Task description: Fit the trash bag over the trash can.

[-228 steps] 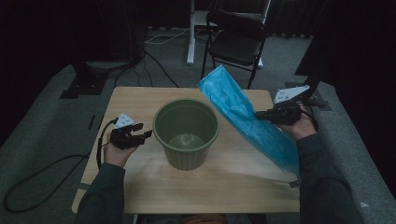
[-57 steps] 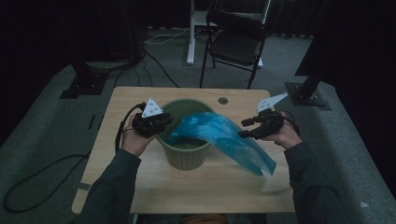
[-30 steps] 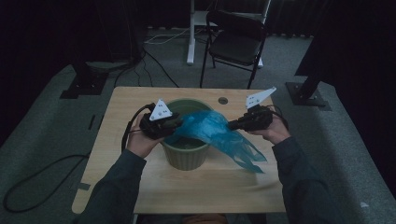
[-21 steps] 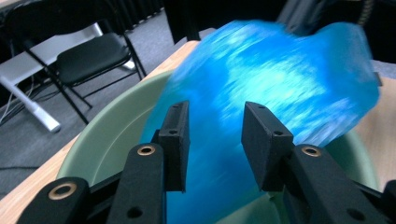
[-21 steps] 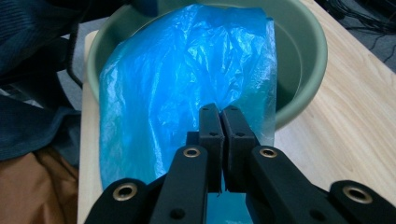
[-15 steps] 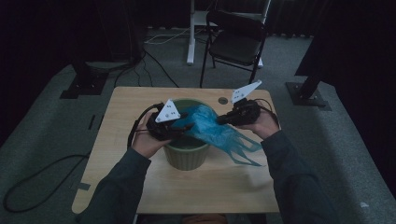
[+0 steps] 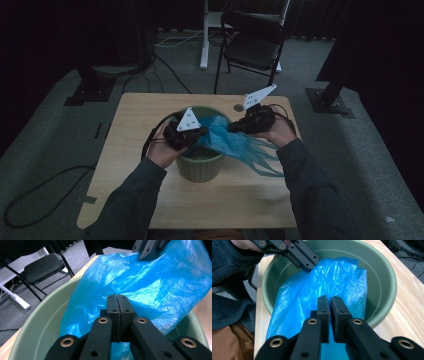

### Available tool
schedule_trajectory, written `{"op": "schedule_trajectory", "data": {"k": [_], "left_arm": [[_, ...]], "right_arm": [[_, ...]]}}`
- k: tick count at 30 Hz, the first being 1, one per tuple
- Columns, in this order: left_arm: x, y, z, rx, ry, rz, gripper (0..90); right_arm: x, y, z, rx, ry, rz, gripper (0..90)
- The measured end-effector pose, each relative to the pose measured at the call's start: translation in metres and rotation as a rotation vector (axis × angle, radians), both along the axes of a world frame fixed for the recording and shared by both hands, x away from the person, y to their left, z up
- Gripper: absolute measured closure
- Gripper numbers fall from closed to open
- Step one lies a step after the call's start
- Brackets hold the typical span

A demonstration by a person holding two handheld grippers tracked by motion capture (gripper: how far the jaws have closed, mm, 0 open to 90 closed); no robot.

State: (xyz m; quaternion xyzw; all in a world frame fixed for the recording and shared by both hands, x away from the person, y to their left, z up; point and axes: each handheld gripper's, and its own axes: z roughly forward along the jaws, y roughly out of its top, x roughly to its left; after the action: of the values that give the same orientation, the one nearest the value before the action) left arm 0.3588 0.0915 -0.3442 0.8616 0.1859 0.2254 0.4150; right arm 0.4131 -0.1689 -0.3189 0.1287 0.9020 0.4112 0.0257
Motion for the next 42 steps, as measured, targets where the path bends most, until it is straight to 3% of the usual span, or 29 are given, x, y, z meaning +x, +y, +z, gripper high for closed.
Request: {"op": "schedule_trajectory", "data": {"k": [8, 13, 27, 29, 35, 42], "left_arm": [[0.003, 0.005, -0.003, 0.028, 0.004, 0.038, 89.7], [0.008, 0.014, -0.011, 0.030, 0.030, 0.078, 89.6], [0.017, 0.024, -0.016, 0.028, 0.050, 0.126, 89.1], [0.018, 0.025, -0.017, 0.026, 0.053, 0.130, 88.7], [0.017, 0.025, -0.018, 0.018, 0.051, 0.126, 86.6], [0.013, 0.027, -0.013, -0.007, 0.047, 0.116, 78.4]], "right_arm": [[-0.005, -0.013, 0.008, 0.039, -0.014, -0.020, 70.1], [-0.009, -0.028, 0.009, 0.077, 0.000, -0.037, 62.7], [-0.027, -0.037, 0.009, 0.101, -0.001, -0.003, 56.9], [-0.028, -0.035, 0.006, 0.079, -0.007, -0.004, 60.0], [-0.024, -0.031, 0.002, 0.027, -0.043, -0.045, 89.5], [-0.021, -0.026, 0.004, 0.010, -0.071, -0.065, 90.0]]}}
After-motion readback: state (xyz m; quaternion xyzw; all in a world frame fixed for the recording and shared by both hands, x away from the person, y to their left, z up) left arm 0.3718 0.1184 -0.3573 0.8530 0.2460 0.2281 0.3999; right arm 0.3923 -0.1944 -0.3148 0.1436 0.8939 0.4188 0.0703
